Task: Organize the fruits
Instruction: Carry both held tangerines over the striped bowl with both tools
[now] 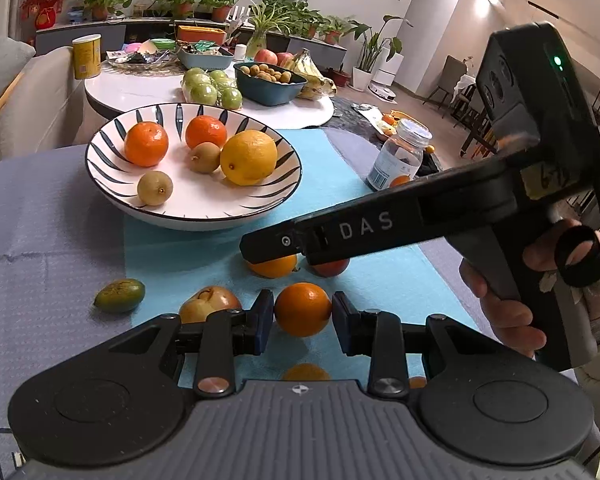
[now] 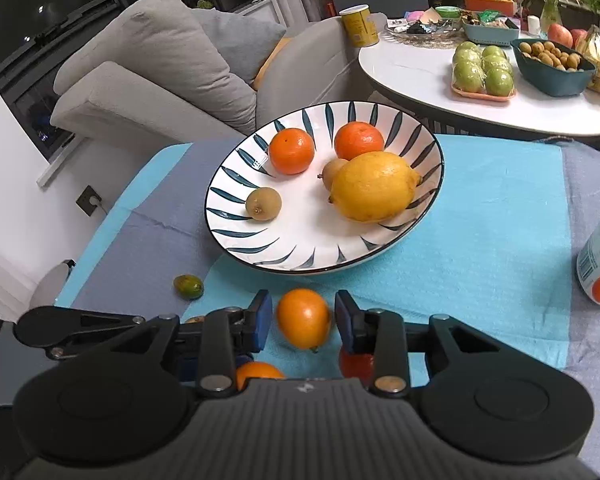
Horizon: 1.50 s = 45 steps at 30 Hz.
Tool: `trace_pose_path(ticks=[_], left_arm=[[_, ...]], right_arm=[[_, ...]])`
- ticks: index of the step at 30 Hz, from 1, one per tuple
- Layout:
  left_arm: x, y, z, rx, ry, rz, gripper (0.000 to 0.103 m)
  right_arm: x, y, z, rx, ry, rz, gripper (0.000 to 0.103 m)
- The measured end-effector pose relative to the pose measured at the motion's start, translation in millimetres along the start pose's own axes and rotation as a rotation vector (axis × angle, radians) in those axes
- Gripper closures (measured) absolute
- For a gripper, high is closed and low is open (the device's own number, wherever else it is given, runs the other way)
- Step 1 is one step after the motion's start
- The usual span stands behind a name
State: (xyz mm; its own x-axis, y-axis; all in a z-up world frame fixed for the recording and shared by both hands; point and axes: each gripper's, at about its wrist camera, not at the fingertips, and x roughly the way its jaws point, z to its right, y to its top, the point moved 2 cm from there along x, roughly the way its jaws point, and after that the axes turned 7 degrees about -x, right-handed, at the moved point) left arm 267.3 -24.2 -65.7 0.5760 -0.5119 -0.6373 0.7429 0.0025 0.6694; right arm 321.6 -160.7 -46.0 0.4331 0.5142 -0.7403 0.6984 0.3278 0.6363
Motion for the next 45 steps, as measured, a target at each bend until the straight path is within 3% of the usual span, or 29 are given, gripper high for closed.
trace_pose_path(ticks=[3, 24, 35, 45], left_arm=[[-4, 2, -1, 0.006, 0.0, 0.004, 0.073], [-30, 14, -16, -0.043, 0.003, 0.092, 0.073], [-47, 47, -37, -0.058, 0.05, 0.19, 0.073], [-29, 69, -67, -0.087, 0.118, 0.246, 0.073]], right_arm=[[-1, -1, -2, -0.006, 0.015, -0.002, 0.042], [-35, 6, 1, 0.034, 0.006, 0.1, 0.042], [-52, 25, 11, 0.055, -0.024, 0.187, 0.042], [-54, 49, 33, 0.111, -0.047, 0.24, 0.042]])
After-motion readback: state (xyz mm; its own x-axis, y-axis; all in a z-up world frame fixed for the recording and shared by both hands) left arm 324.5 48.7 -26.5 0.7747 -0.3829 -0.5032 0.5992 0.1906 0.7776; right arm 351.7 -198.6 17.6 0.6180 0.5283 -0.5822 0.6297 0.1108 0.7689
